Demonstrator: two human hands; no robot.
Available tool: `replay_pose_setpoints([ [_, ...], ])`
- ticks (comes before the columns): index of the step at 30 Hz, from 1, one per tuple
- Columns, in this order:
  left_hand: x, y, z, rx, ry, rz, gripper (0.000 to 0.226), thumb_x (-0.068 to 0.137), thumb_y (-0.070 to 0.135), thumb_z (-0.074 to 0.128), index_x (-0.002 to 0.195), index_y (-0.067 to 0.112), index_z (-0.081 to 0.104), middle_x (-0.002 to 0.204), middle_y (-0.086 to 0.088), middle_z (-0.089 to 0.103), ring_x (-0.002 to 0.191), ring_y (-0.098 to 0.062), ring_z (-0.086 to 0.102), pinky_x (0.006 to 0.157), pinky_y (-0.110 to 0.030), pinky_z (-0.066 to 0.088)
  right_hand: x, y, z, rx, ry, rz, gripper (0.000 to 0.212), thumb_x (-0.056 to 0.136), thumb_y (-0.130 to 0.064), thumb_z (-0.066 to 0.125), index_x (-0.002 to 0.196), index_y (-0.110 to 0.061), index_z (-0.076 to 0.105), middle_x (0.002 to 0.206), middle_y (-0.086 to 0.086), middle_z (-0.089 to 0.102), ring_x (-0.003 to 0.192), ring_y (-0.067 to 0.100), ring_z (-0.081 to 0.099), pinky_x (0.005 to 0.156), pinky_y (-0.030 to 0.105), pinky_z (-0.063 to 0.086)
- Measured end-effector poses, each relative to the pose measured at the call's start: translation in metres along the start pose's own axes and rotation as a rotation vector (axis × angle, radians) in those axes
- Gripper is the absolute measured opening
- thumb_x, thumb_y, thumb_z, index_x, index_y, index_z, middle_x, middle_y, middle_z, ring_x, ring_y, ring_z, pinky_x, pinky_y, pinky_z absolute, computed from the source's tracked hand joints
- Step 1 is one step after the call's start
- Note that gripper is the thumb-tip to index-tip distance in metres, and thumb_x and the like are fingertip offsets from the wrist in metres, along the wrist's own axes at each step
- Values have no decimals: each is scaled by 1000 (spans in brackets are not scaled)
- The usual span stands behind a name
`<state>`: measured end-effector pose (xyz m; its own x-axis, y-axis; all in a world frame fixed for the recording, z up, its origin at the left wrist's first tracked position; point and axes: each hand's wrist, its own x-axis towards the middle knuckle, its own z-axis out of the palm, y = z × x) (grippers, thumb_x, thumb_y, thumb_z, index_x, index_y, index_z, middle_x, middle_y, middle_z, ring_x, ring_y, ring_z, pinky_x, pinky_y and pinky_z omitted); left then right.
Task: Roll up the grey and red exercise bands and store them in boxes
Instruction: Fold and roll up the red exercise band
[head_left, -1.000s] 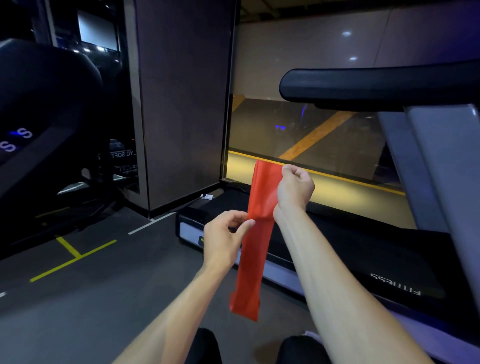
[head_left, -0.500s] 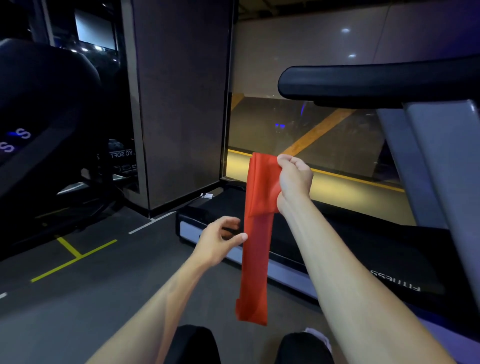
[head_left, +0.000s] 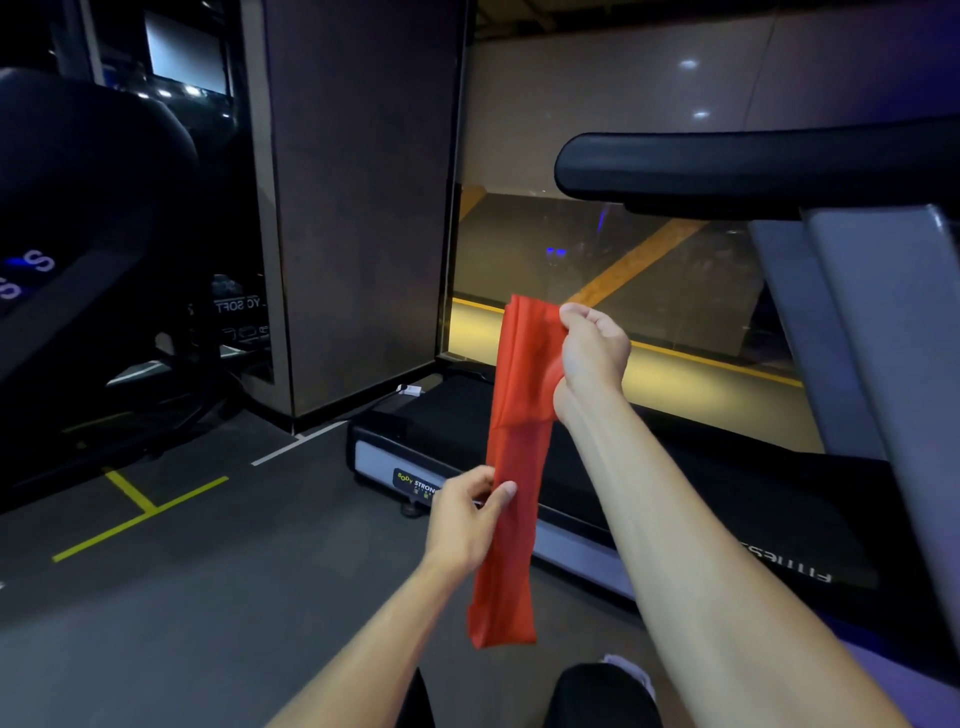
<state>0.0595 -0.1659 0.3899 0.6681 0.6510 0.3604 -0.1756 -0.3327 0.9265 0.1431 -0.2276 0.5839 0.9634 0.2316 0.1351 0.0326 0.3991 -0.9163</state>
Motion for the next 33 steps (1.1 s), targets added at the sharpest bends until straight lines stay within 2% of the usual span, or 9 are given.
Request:
replay_pose_setpoints([
  [5, 4, 3, -5, -125, -2, -23, 10, 99, 12, 64, 98, 9, 74, 93, -6, 79, 88, -18, 73, 88, -45, 57, 4, 0, -4, -1, -14, 22, 12, 94, -14, 66, 86, -21, 72, 103, 4, 74, 104, 24, 68, 97, 41, 55],
  [9, 9, -5, -8, -136, 73, -45, 3, 99, 23, 64, 102, 22, 64, 72, -8, 72, 68, -23, 61, 74, -47, 54, 5, 1, -4, -16, -27, 26, 10, 95, -16, 66, 88, -22, 72, 103, 3, 74, 104, 23, 68, 97, 42, 55],
  [12, 16, -13, -11, -87, 53, -94, 28, 97, 32, 65, 119, 28, 48, 66, -2, 67, 66, -21, 58, 76, -49, 52, 4, 1, -1, -2, -41, 31, 11, 94, -14, 67, 86, -21, 71, 105, 6, 74, 106, 25, 68, 100, 44, 55],
  [15, 19, -8, -13, -95, -45, -109, 41, 101, 26, 63, 136, 31, 42, 72, -4, 71, 68, -17, 60, 65, -29, 47, 4, -1, 1, -4, -59, 30, 11, 93, -14, 68, 85, -21, 71, 104, 6, 74, 106, 26, 68, 101, 46, 54],
  [18, 23, -1, -15, -148, -104, -144, 20, 103, 18, 59, 123, 18, 60, 73, -12, 63, 72, -25, 56, 63, -32, 44, 3, -3, 1, -20, -76, 22, 10, 94, -16, 67, 87, -21, 71, 105, 5, 74, 106, 25, 68, 101, 46, 54],
  [21, 25, -2, -15, -198, -72, -171, 10, 103, 18, 58, 97, 21, 66, 77, -19, 58, 73, -32, 52, 63, -40, 40, 2, -4, 0, -22, -74, 16, 10, 94, -16, 67, 87, -22, 71, 105, 5, 74, 106, 25, 68, 102, 47, 54],
  [25, 20, -4, -14, -154, -56, -143, 13, 104, 18, 57, 100, 10, 67, 79, -23, 68, 72, -32, 62, 68, -49, 50, 1, -4, 0, -24, -55, 19, 10, 94, -15, 68, 86, -22, 72, 105, 4, 74, 107, 25, 67, 102, 47, 53],
  [28, 15, -5, -13, -97, -28, -110, 17, 103, 20, 58, 99, 10, 71, 86, -14, 77, 80, -34, 74, 81, -56, 58, 0, -3, -1, -21, -47, 18, 11, 94, -14, 68, 85, -21, 72, 104, 4, 74, 107, 25, 67, 102, 47, 53],
  [33, 13, -6, -19, 177, -2, -23, 40, 87, 60, 54, 87, 24, 72, 78, -1, 75, 79, -27, 73, 77, -49, 58, 0, -3, -3, -17, -27, 23, 12, 94, -14, 68, 85, -21, 72, 103, 5, 74, 104, 24, 68, 101, 45, 54],
])
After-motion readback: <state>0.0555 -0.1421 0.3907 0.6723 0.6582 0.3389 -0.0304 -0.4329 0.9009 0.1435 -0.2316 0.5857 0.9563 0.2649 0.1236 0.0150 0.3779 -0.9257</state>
